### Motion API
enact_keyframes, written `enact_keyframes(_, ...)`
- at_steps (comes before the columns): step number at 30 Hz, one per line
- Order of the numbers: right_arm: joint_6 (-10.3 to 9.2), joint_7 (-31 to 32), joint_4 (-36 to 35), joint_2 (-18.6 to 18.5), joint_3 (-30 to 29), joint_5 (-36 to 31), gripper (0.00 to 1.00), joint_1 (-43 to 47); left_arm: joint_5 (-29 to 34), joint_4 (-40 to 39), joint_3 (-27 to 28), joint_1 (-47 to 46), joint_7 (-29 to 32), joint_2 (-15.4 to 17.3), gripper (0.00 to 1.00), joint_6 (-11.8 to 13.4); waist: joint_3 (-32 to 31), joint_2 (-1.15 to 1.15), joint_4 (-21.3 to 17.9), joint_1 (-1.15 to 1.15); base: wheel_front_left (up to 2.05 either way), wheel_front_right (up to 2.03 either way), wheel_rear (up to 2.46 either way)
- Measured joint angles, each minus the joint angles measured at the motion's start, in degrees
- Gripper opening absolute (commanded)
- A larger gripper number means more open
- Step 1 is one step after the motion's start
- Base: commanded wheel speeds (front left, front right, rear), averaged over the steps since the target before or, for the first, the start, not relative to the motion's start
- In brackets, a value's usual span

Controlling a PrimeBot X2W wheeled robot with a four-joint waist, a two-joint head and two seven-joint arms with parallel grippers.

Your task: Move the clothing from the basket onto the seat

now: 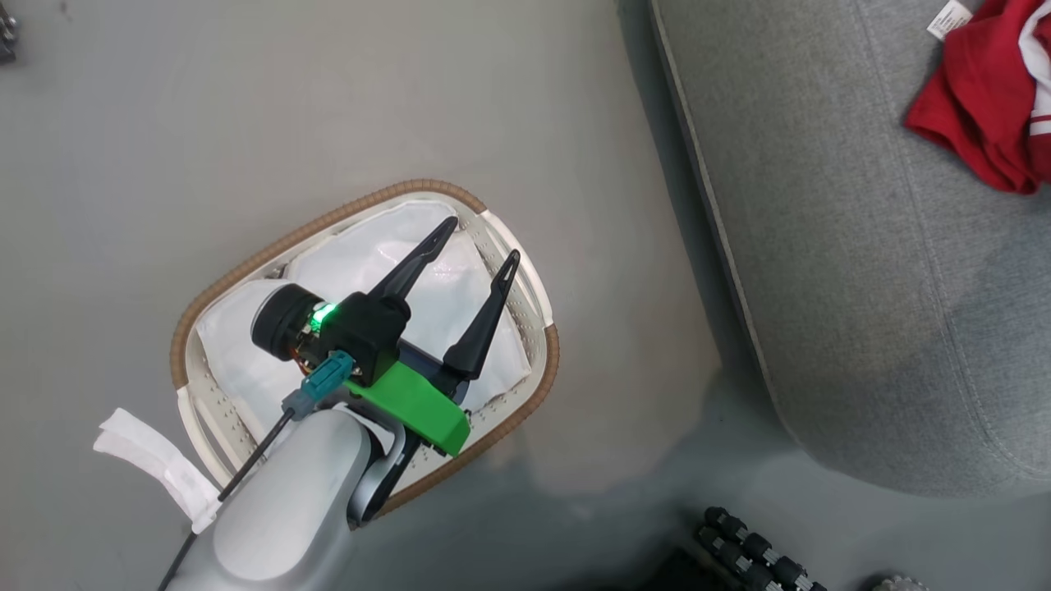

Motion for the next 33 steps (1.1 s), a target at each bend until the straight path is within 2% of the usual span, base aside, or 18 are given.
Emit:
enact_keyframes(6,0.00,-1.4,0.4,0.2,-1.4,-1.6,1.00,3.2,-0.2,0.7,1.2,1.5,0.0,-1.4,1.00,0.0,-3.5,0.00,0.1,0.00,0.00,0.00,0.00)
enact_keyframes(11,0.00,-3.7,0.2,1.7,-1.0,-2.2,1.00,6.3,-0.3,2.0,2.8,3.7,0.0,-2.1,1.00,0.0,-7.4,0.00,0.4,0.00,0.00,0.00,0.00)
enact_keyframes(22,0.00,-9.3,-2.0,7.2,5.0,-1.1,1.00,13.5,1.0,4.2,9.3,10.4,0.0,-4.6,1.00,0.0,-16.9,0.00,1.3,-0.01,0.00,0.00,0.00)
enact_keyframes(28,0.00,-10.4,-7.0,11.1,9.6,2.8,1.00,17.5,4.3,4.9,14.4,13.6,0.0,-5.5,1.00,0.0,-21.5,0.00,3.1,-0.01,0.00,0.00,0.00)
enact_keyframes(33,0.00,-10.4,-16.8,14.5,12.3,6.9,1.00,23.0,7.6,4.6,20.4,16.2,0.0,-6.8,1.00,0.0,-24.0,0.00,6.2,-0.01,0.00,0.00,0.00)
